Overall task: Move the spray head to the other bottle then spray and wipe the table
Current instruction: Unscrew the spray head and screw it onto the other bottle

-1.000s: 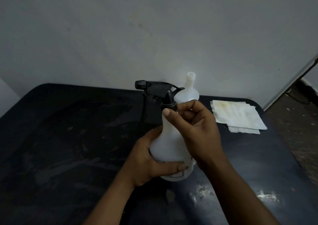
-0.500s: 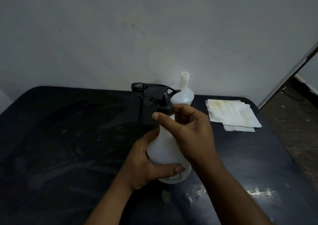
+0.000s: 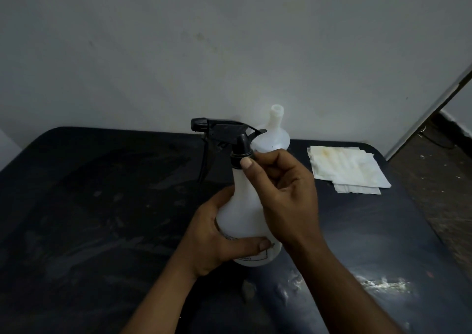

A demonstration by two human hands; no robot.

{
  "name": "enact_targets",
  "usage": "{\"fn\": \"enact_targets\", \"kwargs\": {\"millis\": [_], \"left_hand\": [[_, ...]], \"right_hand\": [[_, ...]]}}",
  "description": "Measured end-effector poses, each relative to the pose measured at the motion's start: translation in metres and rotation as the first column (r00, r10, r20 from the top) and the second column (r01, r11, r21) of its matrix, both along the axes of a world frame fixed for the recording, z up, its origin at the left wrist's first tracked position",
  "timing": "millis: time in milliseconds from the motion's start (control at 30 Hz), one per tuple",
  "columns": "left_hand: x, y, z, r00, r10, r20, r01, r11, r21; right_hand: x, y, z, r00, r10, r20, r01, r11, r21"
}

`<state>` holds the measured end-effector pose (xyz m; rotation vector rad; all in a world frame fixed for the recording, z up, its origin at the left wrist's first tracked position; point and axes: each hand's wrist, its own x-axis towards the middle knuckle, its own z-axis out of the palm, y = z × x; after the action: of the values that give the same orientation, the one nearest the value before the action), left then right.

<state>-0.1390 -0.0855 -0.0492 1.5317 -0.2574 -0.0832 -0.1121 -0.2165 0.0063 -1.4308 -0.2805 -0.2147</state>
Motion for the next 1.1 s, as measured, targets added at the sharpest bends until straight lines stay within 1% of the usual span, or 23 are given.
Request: {"fn": "enact_targets", "kwargs": {"millis": [100,233,333,400,467,600,800,867,1000,1033,1100], "left_hand": [[-0.002,0.001,0.001,1.0,0.007,0.0,-0.007,1.0,0.011],[-0.002,0.001,0.002,1.0,-0.013,-0.013,0.013,1.0,-0.002],[-0.002,0.001,0.003,1.0,-0.024,-0.018,0.024,1.0,0.0],[-0.003,0.001,0.003,1.0,-0.027,-0.015,0.027,1.0,0.005],[-0.002,0.001,0.003,1.0,-0.025,-0.012,0.025,1.0,0.006],[-0.002,-0.001,0.001,1.0,-0.018,-0.004,0.018,1.0,0.026],[-0.003,-0.005,0.003,1.0,-0.026,-0.004,0.026,1.0,0.0],[-0.003,-0.003,0.003,1.0,-0.029,-0.006,0.029,1.0,0.01],[-0.001,0.003,0.004,1.0,-0.027,-0.001,0.027,0.999,0.029],[-0.001,0.004,0.004,1.0,-0.028,-0.001,0.028,0.999,0.033],[-0.002,0.005,0.004,0.999,-0.032,-0.004,0.032,0.999,0.042]], "right_hand": [[0.001,0.002,0.0,1.0,-0.028,-0.008,0.028,1.0,-0.014],[0.003,0.002,-0.002,0.998,-0.035,-0.058,0.03,0.996,-0.079],[0.004,0.0,-0.002,0.997,0.0,-0.078,-0.008,0.995,-0.099],[0.005,-0.001,-0.001,0.996,0.071,-0.055,-0.076,0.992,-0.097],[0.005,-0.003,-0.001,0.995,0.09,-0.034,-0.093,0.991,-0.098],[0.005,-0.004,0.0,0.999,0.037,-0.024,-0.039,0.995,-0.094],[0.002,0.0,-0.004,0.997,-0.058,0.054,0.065,0.987,-0.145],[0.001,0.0,-0.003,0.999,-0.028,0.038,0.034,0.989,-0.143],[0.002,-0.005,0.003,0.987,0.157,-0.043,-0.161,0.979,-0.125],[0.003,-0.006,0.003,0.983,0.177,-0.047,-0.182,0.976,-0.123],[0.005,-0.007,0.003,0.986,0.154,-0.055,-0.16,0.978,-0.132]]}}
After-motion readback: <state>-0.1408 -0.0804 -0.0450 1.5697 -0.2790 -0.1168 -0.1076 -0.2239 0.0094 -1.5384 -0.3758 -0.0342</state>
